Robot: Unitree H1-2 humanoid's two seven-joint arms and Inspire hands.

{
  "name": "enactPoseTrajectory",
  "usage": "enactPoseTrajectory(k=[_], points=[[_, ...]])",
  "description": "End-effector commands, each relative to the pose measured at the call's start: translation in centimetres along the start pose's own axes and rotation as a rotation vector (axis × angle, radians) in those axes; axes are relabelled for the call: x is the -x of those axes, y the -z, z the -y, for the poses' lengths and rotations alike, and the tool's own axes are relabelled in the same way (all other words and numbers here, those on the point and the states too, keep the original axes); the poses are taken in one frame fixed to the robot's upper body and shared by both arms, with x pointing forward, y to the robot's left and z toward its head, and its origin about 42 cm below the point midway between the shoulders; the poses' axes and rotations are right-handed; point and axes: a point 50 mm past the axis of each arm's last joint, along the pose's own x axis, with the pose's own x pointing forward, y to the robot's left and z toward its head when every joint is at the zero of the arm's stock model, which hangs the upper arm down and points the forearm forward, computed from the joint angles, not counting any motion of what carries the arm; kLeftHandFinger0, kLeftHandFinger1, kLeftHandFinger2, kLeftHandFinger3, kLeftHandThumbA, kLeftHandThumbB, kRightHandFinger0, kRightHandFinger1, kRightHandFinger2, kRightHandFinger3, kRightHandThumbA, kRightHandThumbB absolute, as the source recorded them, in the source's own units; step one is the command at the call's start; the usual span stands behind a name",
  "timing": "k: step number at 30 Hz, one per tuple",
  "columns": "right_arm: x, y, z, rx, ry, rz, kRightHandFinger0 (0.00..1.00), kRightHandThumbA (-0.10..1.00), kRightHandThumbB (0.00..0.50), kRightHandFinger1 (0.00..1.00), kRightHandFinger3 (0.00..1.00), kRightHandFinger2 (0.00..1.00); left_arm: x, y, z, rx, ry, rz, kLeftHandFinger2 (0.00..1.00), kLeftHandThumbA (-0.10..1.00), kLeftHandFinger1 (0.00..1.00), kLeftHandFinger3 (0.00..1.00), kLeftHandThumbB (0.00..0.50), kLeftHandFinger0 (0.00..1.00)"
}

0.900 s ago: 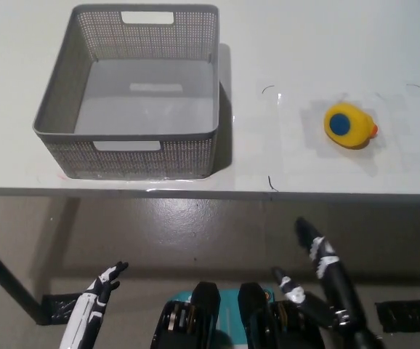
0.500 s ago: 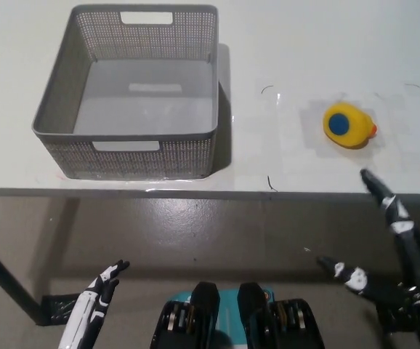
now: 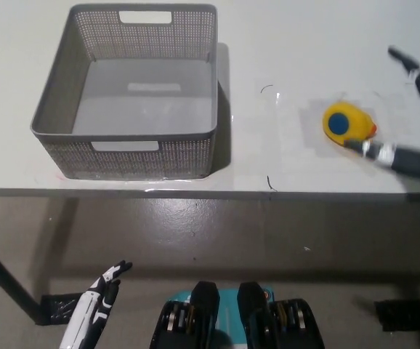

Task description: Use the right hand to pick up a yellow duck toy and place it into a container on the left hand side

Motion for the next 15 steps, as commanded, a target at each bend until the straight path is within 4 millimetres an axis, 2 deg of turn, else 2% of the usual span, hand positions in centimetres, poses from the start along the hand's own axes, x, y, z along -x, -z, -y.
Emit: enactPoseTrajectory(k=[1, 8, 12, 15], points=[[-7.4, -0.2, 4.3, 0.115, -0.115, -0.100, 1.00, 0.83, 0.500, 1.00, 1.00, 1.00, -0.5, -1.3, -0.9, -0.047, 0.013, 0.099, 1.00, 1.00, 1.00, 1.00, 0.354, 1.00], [-14.8, 0.6, 6.1, 0.176, -0.208, -0.198, 1.00, 0.74, 0.500, 1.00, 1.00, 1.00, -0.4, -1.3, -1.1, -0.045, 0.011, 0.099, 1.00, 1.00, 1.00, 1.00, 0.358, 1.00], [-18.1, 1.3, 6.6, 0.234, -0.249, -0.258, 1.00, 0.74, 0.500, 1.00, 1.00, 1.00, -0.3, -1.4, -1.0, -0.044, 0.022, 0.090, 1.00, 1.00, 1.00, 1.00, 0.367, 1.00], [-20.2, 1.6, 6.9, 0.269, -0.283, -0.303, 1.00, 0.79, 0.500, 1.00, 1.00, 1.00, -0.3, -1.5, -0.9, -0.048, 0.025, 0.094, 1.00, 1.00, 1.00, 1.00, 0.358, 1.00]])
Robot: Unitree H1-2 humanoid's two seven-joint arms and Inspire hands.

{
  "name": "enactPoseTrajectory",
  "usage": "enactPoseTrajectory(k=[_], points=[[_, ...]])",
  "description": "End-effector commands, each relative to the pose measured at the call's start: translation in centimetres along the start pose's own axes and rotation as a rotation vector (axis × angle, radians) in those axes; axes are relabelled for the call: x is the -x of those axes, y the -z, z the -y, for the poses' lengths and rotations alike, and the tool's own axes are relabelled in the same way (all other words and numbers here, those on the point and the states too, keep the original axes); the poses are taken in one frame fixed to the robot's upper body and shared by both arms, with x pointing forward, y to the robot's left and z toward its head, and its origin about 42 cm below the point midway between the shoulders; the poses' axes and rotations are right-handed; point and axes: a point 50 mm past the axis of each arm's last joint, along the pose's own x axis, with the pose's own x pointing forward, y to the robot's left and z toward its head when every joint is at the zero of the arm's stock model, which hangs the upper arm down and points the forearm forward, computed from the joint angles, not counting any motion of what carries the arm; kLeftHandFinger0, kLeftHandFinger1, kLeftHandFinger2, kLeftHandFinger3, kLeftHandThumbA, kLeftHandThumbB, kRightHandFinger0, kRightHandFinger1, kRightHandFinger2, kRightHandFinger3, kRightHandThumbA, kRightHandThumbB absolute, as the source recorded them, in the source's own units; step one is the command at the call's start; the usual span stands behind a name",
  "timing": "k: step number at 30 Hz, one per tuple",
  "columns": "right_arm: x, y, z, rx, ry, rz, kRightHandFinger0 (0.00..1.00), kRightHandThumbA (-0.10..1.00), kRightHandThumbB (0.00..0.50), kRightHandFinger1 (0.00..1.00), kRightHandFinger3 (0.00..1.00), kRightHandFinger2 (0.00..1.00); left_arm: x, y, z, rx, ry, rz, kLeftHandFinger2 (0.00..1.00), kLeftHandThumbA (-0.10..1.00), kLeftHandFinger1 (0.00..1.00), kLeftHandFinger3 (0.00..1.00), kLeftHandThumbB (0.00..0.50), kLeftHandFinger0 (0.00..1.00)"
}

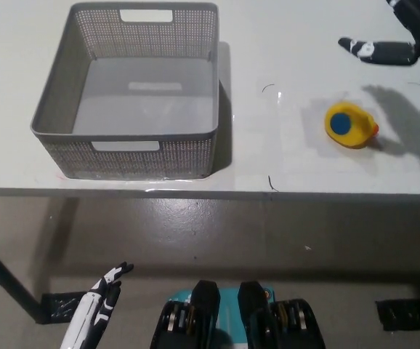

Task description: Use the right hand to pick up a yellow duck toy and place it into a container on the left hand side

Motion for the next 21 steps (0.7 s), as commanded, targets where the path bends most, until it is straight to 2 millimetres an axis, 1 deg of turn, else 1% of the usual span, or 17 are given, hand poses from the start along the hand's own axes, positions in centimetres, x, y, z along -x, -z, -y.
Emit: enactPoseTrajectory(k=[1, 2, 6, 7, 10, 14, 17, 20, 21], points=[[-3.7, -2.7, 6.4, 0.145, -0.013, -0.060, 1.00, 0.82, 0.500, 1.00, 1.00, 1.00, -0.4, -1.5, -0.8, -0.037, 0.012, 0.096, 1.00, 1.00, 1.00, 1.00, 0.352, 1.00], [-4.3, -2.8, 6.7, 0.144, -0.031, -0.076, 1.00, 0.83, 0.500, 1.00, 1.00, 1.00, -0.4, -1.5, -0.8, -0.032, 0.010, 0.096, 1.00, 1.00, 1.00, 1.00, 0.342, 1.00], [-5.7, -3.3, 7.2, 0.121, -0.080, -0.122, 1.00, 0.82, 0.500, 1.00, 1.00, 1.00, -0.4, -1.4, -0.8, -0.032, 0.009, 0.093, 1.00, 1.00, 1.00, 1.00, 0.351, 1.00], [-6.1, -3.4, 7.2, 0.127, -0.095, -0.135, 1.00, 0.83, 0.500, 1.00, 1.00, 1.00, -0.4, -1.4, -0.8, -0.031, 0.012, 0.091, 1.00, 1.00, 1.00, 1.00, 0.361, 1.00], [-6.8, -3.5, 7.1, 0.147, -0.124, -0.161, 1.00, 0.89, 0.500, 1.00, 1.00, 1.00, -0.3, -1.5, -0.7, -0.028, 0.017, 0.090, 1.00, 1.00, 1.00, 1.00, 0.350, 1.00], [-7.2, -3.1, 6.5, 0.121, -0.150, -0.170, 1.00, 0.90, 0.500, 1.00, 1.00, 1.00, -0.3, -1.5, -0.6, -0.021, 0.020, 0.089, 1.00, 1.00, 1.00, 1.00, 0.346, 1.00], [-7.5, -3.0, 5.6, 0.084, -0.185, -0.169, 1.00, 0.90, 0.500, 1.00, 1.00, 1.00, -0.4, -1.5, -0.8, -0.020, 0.023, 0.092, 1.00, 1.00, 1.00, 1.00, 0.354, 1.00], [-7.6, -2.7, 4.9, 0.066, -0.204, -0.163, 1.00, 0.91, 0.500, 1.00, 1.00, 1.00, -0.4, -1.7, -0.8, -0.023, 0.029, 0.091, 1.00, 1.00, 1.00, 1.00, 0.349, 1.00], [-7.6, -2.7, 4.6, 0.046, -0.214, -0.163, 1.00, 0.90, 0.500, 1.00, 1.00, 1.00, -0.4, -1.7, -0.7, -0.021, 0.029, 0.090, 1.00, 1.00, 1.00, 1.00, 0.343, 1.00]])
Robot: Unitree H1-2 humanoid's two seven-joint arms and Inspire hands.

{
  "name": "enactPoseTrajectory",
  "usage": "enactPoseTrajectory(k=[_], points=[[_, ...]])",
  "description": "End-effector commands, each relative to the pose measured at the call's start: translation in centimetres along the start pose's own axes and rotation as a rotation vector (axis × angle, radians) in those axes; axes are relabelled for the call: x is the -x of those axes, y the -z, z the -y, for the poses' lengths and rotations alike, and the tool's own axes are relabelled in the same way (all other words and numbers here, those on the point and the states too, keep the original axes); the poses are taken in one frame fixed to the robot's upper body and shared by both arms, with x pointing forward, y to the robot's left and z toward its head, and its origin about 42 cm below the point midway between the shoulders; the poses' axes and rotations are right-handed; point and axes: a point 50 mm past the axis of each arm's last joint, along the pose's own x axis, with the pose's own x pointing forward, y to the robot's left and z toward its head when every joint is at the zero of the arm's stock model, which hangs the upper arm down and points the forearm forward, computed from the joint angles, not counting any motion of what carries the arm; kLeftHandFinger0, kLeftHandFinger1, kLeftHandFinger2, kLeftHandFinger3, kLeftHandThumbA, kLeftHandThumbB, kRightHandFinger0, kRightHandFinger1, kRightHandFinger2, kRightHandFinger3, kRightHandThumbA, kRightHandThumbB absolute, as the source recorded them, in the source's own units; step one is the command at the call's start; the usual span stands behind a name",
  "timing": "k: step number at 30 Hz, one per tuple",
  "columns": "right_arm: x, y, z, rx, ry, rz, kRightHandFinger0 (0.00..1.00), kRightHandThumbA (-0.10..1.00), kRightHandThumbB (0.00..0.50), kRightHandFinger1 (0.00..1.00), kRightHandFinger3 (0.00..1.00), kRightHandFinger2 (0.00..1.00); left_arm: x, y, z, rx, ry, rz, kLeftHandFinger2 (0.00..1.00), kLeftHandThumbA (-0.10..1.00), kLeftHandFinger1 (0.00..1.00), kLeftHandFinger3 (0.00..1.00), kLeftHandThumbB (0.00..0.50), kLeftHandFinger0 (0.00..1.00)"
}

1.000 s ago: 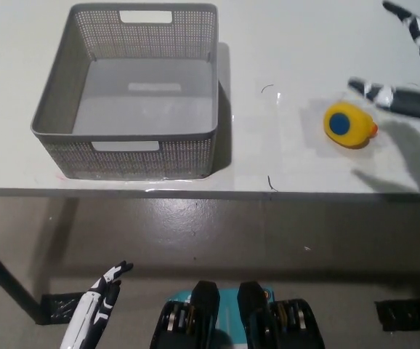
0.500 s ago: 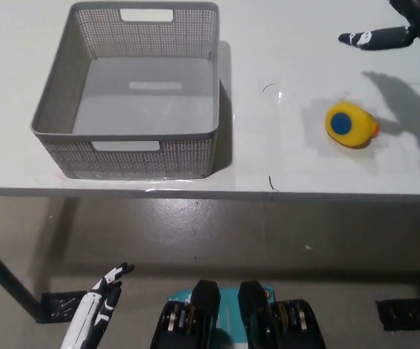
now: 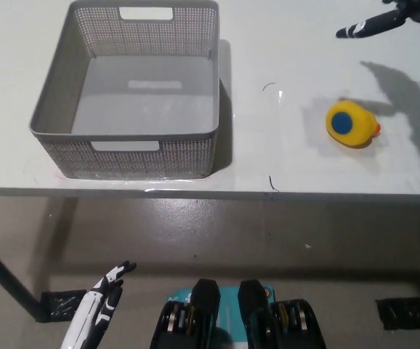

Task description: Use the right hand to pick up a yellow duck toy and place it into a container on the left hand side

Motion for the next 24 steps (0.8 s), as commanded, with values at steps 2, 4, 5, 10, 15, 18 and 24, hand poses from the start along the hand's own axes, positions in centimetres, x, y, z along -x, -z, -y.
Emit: enactPoseTrajectory(k=[2, 4, 5, 10, 15, 18, 24], points=[[0.5, -2.6, 2.4, -0.053, -0.005, 0.110, 1.00, 0.87, 0.500, 1.00, 1.00, 1.00, -0.3, -1.1, -0.6, -0.015, 0.013, 0.067, 1.00, 1.00, 1.00, 1.00, 0.349, 1.00], [0.4, -2.7, 1.9, -0.055, -0.015, 0.123, 1.00, 0.87, 0.500, 1.00, 1.00, 1.00, -0.4, -1.2, -0.6, -0.017, 0.012, 0.067, 1.00, 1.00, 1.00, 1.00, 0.350, 1.00], [0.3, -2.9, 1.6, -0.060, -0.024, 0.131, 1.00, 0.87, 0.500, 1.00, 1.00, 1.00, -0.5, -1.2, -0.6, -0.016, 0.011, 0.069, 1.00, 1.00, 1.00, 1.00, 0.358, 1.00], [-0.2, -3.2, 0.1, -0.047, -0.062, 0.133, 1.00, 0.89, 0.500, 1.00, 1.00, 1.00, -0.4, -1.0, -0.4, -0.012, 0.008, 0.069, 1.00, 1.00, 1.00, 1.00, 0.353, 1.00], [-0.6, -2.7, -1.2, 0.002, -0.086, 0.134, 1.00, 0.95, 0.500, 1.00, 1.00, 1.00, -0.5, -1.1, -0.4, -0.014, 0.014, 0.074, 1.00, 1.00, 1.00, 1.00, 0.340, 1.00], [-0.8, -2.3, -1.8, 0.000, -0.096, 0.127, 1.00, 0.92, 0.500, 1.00, 1.00, 1.00, -0.6, -1.1, -0.5, -0.008, 0.010, 0.073, 1.00, 1.00, 1.00, 1.00, 0.349, 1.00], [-1.1, -1.8, -2.5, 0.009, -0.106, 0.111, 1.00, 0.85, 0.500, 1.00, 1.00, 1.00, -0.7, -1.3, -0.7, -0.019, 0.002, 0.080, 1.00, 1.00, 1.00, 1.00, 0.341, 1.00]])
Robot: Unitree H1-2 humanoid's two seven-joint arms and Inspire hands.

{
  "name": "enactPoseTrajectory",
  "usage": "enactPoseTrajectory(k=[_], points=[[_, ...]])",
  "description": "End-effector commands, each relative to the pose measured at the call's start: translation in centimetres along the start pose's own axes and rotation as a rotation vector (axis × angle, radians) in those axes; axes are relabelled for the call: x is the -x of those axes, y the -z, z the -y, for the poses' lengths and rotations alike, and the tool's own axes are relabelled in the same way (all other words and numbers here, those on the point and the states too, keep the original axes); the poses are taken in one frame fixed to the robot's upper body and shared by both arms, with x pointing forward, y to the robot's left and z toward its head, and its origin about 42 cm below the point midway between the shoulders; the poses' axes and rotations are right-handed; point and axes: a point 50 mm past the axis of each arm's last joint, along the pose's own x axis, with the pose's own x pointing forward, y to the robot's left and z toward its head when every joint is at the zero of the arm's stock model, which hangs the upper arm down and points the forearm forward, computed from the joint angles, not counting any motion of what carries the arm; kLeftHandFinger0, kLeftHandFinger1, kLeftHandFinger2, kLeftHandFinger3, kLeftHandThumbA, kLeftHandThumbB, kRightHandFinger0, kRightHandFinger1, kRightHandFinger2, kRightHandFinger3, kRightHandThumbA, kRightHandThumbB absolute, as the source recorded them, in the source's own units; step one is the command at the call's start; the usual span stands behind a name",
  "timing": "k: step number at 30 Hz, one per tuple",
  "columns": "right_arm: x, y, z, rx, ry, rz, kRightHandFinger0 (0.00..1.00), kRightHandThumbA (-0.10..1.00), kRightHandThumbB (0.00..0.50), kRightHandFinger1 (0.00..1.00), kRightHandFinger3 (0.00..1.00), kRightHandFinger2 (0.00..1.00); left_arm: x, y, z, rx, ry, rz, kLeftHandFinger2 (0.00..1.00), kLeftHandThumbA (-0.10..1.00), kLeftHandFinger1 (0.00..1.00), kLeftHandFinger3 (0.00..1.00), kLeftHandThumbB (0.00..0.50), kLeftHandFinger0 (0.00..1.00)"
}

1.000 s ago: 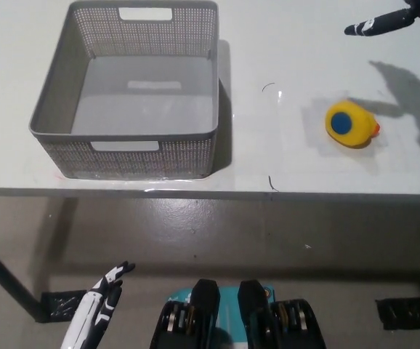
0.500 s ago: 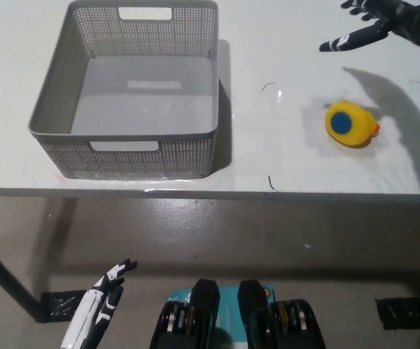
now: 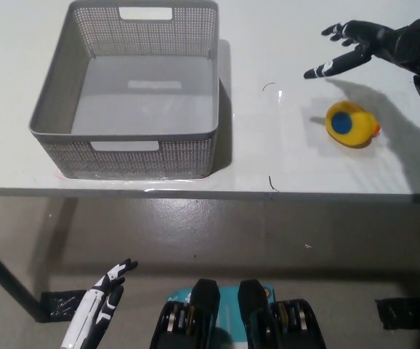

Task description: Use the right hand to pick up a yellow duck toy and place it into a container on the left hand side

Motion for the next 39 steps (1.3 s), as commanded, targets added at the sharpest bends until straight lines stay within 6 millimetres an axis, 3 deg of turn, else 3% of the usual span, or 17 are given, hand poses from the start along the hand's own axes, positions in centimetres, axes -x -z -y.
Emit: enactPoseTrajectory(k=[1, 6, 10, 20, 22, 26, 33, 39], points=[[0.5, -1.4, 2.1, 0.030, 0.036, 0.052, 1.00, 0.84, 0.495, 1.00, 1.00, 1.00, -0.6, -1.0, -0.7, -0.021, -0.006, 0.067, 1.00, 1.00, 1.00, 1.00, 0.341, 1.00], [0.8, 0.3, 2.2, 0.034, 0.043, 0.035, 1.00, 0.83, 0.482, 1.00, 1.00, 1.00, -0.9, -1.2, -0.9, -0.008, -0.008, 0.071, 1.00, 1.00, 1.00, 1.00, 0.360, 1.00], [0.9, 1.8, 2.1, 0.038, 0.046, 0.001, 1.00, 0.83, 0.500, 1.00, 1.00, 1.00, -0.9, -1.1, -0.9, -0.012, -0.005, 0.081, 1.00, 1.00, 1.00, 1.00, 0.334, 1.00], [1.3, 4.9, 1.8, 0.029, 0.049, -0.073, 1.00, 0.80, 0.500, 1.00, 1.00, 1.00, -0.9, -0.9, -1.1, -0.011, -0.010, 0.073, 1.00, 1.00, 1.00, 1.00, 0.335, 1.00], [1.2, 5.5, 1.1, 0.044, 0.049, -0.079, 1.00, 0.86, 0.500, 1.00, 1.00, 1.00, -0.8, -0.8, -0.9, -0.013, -0.009, 0.064, 1.00, 1.00, 1.00, 1.00, 0.340, 1.00], [0.7, 6.0, -0.4, 0.069, 0.032, -0.081, 1.00, 0.89, 0.500, 1.00, 1.00, 1.00, -0.7, -0.8, -0.8, -0.019, -0.010, 0.054, 1.00, 1.00, 1.00, 1.00, 0.337, 1.00], [0.0, 5.8, -1.9, 0.032, 0.025, -0.078, 1.00, 0.83, 0.500, 1.00, 1.00, 1.00, -0.6, -0.7, -0.8, -0.008, -0.006, 0.046, 1.00, 1.00, 1.00, 1.00, 0.345, 1.00], [-0.2, 5.5, -2.4, 0.022, 0.020, -0.076, 1.00, 0.82, 0.500, 1.00, 1.00, 1.00, -0.9, -0.9, -0.8, -0.008, -0.002, 0.054, 1.00, 1.00, 1.00, 1.00, 0.311, 1.00]])
